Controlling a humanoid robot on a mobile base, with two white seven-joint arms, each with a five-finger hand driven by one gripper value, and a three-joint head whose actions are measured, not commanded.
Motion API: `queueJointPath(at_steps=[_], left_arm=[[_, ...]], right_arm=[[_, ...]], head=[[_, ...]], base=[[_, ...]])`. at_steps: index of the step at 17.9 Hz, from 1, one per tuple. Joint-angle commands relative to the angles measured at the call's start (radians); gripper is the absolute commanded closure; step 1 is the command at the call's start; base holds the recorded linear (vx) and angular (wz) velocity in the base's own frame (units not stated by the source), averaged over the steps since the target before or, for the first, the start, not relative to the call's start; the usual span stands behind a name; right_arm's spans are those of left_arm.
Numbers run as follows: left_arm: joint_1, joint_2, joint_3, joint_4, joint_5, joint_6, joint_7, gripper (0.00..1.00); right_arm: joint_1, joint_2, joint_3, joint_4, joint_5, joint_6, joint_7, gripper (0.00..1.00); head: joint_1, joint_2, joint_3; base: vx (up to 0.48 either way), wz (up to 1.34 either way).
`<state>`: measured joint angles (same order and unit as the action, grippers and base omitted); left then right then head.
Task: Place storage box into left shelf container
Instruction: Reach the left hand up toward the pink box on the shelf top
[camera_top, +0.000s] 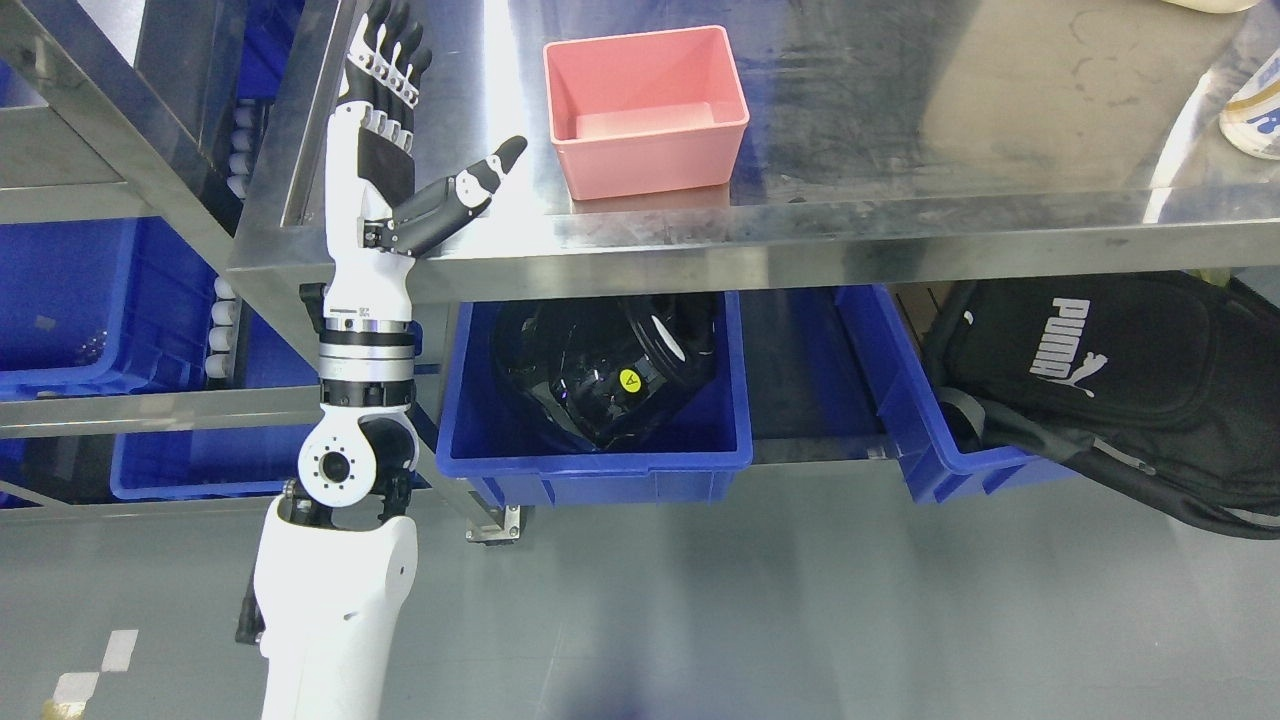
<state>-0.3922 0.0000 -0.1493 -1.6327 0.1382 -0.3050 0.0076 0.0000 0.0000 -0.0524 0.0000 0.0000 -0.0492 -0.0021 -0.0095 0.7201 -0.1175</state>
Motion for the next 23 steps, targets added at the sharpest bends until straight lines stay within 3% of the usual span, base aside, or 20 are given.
queueJointPath(at_steps=[1, 4, 7, 8, 10, 13, 15, 17, 21, 23], left_arm=[[0.004, 0.017, 0.005, -0.001, 0.000, 0.007, -0.012, 0.00], [-0.034, 0.017, 0.058, 0.001, 0.000, 0.055, -0.020, 0.00], [-0.228, 0.017, 0.169, 0.001, 0.000, 0.208, -0.121, 0.00], [-0.291, 0.017, 0.169, 0.001, 0.000, 0.236, -0.189, 0.00], [-0.368, 0.102, 0.131, 0.013, -0.037, 0.285, -0.392, 0.00], [-0.375, 0.164, 0.091, 0.027, -0.175, 0.310, -0.671, 0.00], [-0.373, 0.192, 0.089, 0.027, -0.210, 0.328, -0.789, 0.00], [-0.395, 0.207, 0.074, 0.028, -0.215, 0.348, -0.821, 0.00], [-0.485, 0.259, -0.146, 0.065, -0.232, 0.382, -0.822, 0.02], [-0.548, 0.261, -0.170, 0.124, -0.261, 0.399, -0.827, 0.01]], right_arm=[[-0.005, -0.017, 0.000, -0.017, -0.021, 0.000, -0.001, 0.00], [-0.003, -0.017, 0.000, -0.017, -0.021, 0.000, 0.001, 0.00], [-0.005, -0.017, 0.000, -0.017, -0.021, 0.000, -0.001, 0.00], [-0.003, -0.017, 0.000, -0.017, -0.021, 0.000, 0.001, 0.00], [-0.005, -0.017, 0.000, -0.017, -0.021, -0.001, -0.001, 0.00], [-0.003, -0.017, 0.000, -0.017, -0.021, 0.000, -0.001, 0.00], [-0.005, -0.017, 0.000, -0.017, -0.021, -0.001, 0.001, 0.00], [-0.005, -0.017, 0.000, -0.017, -0.021, 0.000, 0.001, 0.00], [-0.003, -0.017, 0.000, -0.017, -0.021, -0.001, -0.001, 0.00], [-0.005, -0.017, -0.001, -0.017, -0.021, 0.000, 0.001, 0.00]], head=[[0.0000, 0.000, 0.000], [0.0000, 0.000, 0.000], [0.0000, 0.000, 0.000], [0.0000, 0.000, 0.000], [0.0000, 0.000, 0.000], [0.0000, 0.000, 0.000], [0.0000, 0.000, 0.000], [0.0000, 0.000, 0.000], [0.0000, 0.000, 0.000], [0.0000, 0.000, 0.000]], base=[[0.000, 0.00], [0.000, 0.00], [0.000, 0.00], [0.000, 0.00], [0.000, 0.00], [0.000, 0.00], [0.000, 0.00], [0.000, 0.00], [0.000, 0.00], [0.000, 0.00]])
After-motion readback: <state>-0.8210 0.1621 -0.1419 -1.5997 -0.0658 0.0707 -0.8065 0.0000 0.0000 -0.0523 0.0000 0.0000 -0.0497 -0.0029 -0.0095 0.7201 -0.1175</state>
